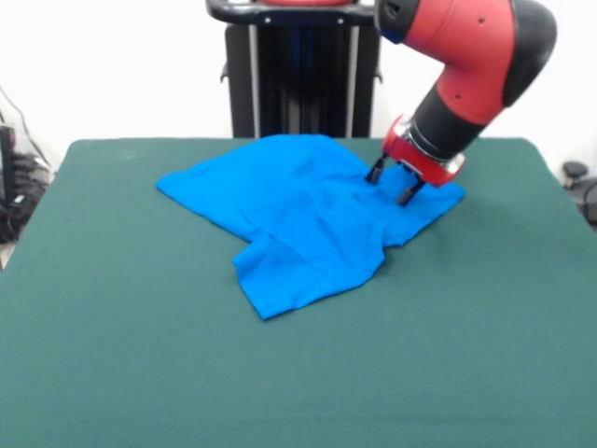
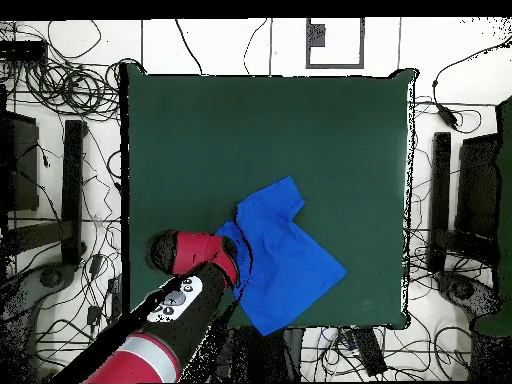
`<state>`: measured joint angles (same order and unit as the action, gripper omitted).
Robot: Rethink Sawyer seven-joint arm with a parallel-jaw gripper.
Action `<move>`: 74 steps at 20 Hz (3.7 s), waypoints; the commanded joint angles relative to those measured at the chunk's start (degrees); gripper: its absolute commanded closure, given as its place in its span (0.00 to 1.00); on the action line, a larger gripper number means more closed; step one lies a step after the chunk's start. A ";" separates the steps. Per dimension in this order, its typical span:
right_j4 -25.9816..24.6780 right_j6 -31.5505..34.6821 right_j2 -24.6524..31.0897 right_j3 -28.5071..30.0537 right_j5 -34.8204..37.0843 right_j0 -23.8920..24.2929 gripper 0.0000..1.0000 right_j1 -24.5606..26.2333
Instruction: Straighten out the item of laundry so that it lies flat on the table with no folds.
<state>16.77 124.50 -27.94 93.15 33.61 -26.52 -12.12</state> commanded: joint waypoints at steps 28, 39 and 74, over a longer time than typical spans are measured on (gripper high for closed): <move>13.75 19.87 8.49 -2.11 -1.03 -2.31 0.00 1.64; 15.73 21.30 8.38 -3.06 -0.07 -3.01 0.00 2.21; 16.69 26.57 5.23 -9.19 9.76 -4.81 0.00 3.68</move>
<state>28.14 130.41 -28.84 92.36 37.55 -27.76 -10.97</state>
